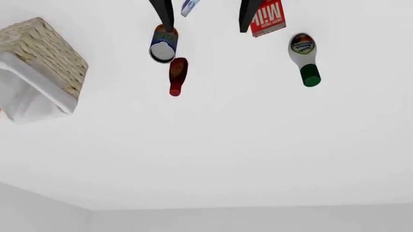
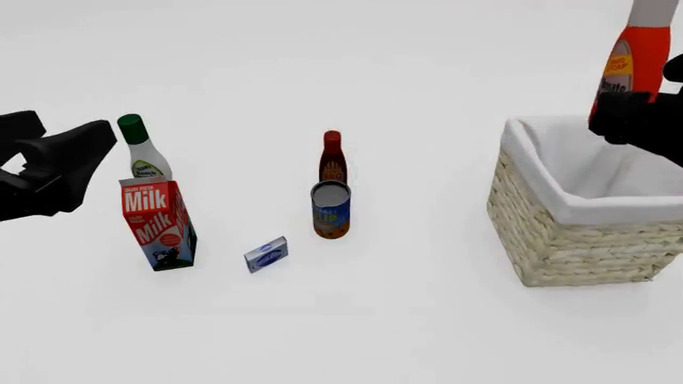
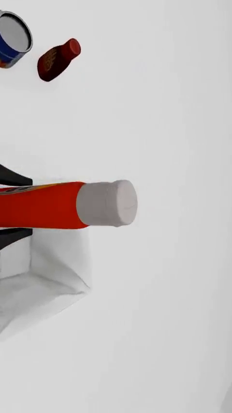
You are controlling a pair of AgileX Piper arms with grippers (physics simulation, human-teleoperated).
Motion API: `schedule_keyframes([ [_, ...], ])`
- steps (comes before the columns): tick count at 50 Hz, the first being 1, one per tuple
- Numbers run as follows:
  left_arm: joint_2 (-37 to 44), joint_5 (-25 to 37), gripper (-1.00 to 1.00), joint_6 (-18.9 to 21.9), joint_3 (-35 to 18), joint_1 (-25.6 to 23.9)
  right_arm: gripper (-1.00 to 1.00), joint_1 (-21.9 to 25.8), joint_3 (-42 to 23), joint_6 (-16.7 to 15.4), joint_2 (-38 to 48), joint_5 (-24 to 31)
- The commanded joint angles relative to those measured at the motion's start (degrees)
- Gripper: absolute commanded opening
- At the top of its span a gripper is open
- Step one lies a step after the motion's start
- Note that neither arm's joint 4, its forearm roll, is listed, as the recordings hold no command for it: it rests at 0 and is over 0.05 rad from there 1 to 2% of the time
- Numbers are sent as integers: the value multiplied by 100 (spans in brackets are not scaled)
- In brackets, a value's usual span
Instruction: Pick the ketchup and place it in the basket.
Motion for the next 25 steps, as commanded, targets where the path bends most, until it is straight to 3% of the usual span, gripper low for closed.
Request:
schedule_keyframes([
  [1, 28, -42, 100, 15, 34, 19, -100, -266, 22, 133, 124, -149],
  [25, 64, -104, 100, 31, 81, 49, -100, -612, 235, 255, 417, -491],
])
